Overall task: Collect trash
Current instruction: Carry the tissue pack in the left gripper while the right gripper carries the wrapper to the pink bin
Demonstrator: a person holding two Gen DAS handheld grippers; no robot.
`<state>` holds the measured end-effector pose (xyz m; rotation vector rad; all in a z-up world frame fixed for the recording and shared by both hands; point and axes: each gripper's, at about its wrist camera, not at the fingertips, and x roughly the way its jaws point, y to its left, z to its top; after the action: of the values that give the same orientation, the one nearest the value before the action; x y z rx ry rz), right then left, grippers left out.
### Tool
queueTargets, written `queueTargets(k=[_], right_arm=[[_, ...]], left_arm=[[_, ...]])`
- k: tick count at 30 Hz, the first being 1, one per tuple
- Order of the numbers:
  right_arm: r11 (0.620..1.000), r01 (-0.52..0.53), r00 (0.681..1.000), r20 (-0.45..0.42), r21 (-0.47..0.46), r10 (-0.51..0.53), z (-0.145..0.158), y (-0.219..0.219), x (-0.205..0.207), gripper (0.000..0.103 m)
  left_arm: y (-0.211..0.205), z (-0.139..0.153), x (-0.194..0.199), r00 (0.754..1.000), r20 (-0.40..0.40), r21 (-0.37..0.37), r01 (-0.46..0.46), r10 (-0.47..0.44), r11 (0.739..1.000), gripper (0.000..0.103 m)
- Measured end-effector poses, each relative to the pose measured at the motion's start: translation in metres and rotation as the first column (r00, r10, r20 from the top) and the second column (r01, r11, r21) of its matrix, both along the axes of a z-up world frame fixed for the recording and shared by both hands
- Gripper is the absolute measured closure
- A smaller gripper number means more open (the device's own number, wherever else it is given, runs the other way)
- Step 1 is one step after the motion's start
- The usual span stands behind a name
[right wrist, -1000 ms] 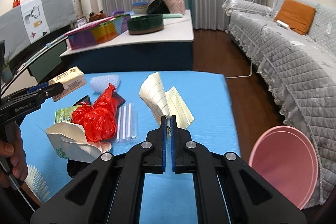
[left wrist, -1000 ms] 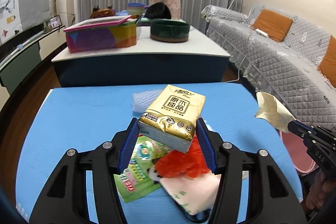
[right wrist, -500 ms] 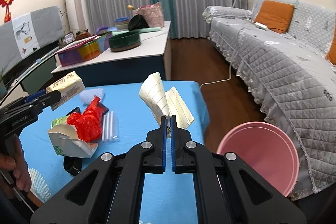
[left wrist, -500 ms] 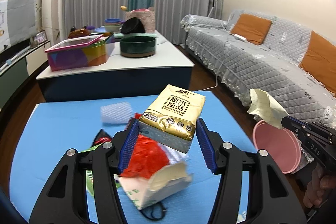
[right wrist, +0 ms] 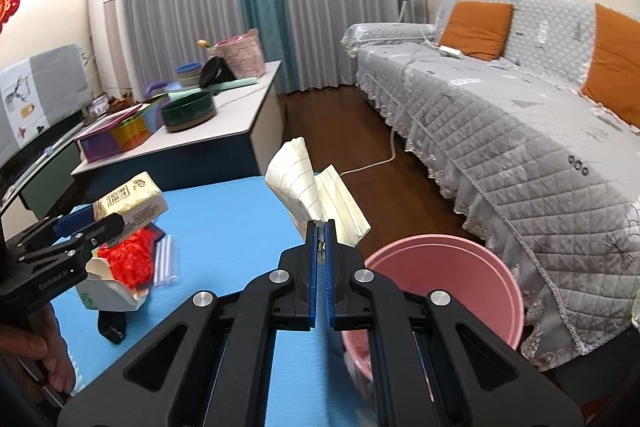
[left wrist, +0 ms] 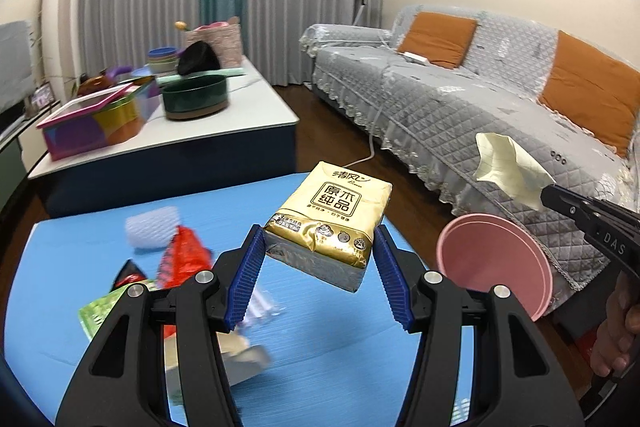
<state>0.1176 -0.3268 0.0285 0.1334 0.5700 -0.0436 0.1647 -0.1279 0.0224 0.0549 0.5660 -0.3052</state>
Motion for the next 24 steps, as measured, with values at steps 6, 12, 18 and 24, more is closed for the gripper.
queueTargets(k=[6,12,18,24], right_arm=[[0.999,0.043,0.999,0.004,0.004,-0.043,0.0,-0.025,-0.008,0.099],[0.996,0.083,0.997,0.003,0.011,-0.083,-0.001,-0.048,-0.015,0.099],[0.994,0.111,0.994,0.004,0.017,-0.111,-0.001,-0.061,-0.02,0.099],[0.99,0.137,0.991,0.007,0.02,-0.137,-0.001,-0.072,-0.022,0.099]], left_arm=[[-0.028,-0.005,-0.001,0.999,-0.006,0.009,0.051,-0.051,0.999,0.048],[-0.053,-0.007,-0.002,0.996,-0.009,0.007,0.092,-0.091,0.996,0.048],[-0.074,-0.008,-0.005,0.992,-0.014,0.007,0.125,-0.125,0.992,0.048],[-0.088,-0.009,-0.006,0.989,-0.016,0.006,0.148,-0.148,0.989,0.048]])
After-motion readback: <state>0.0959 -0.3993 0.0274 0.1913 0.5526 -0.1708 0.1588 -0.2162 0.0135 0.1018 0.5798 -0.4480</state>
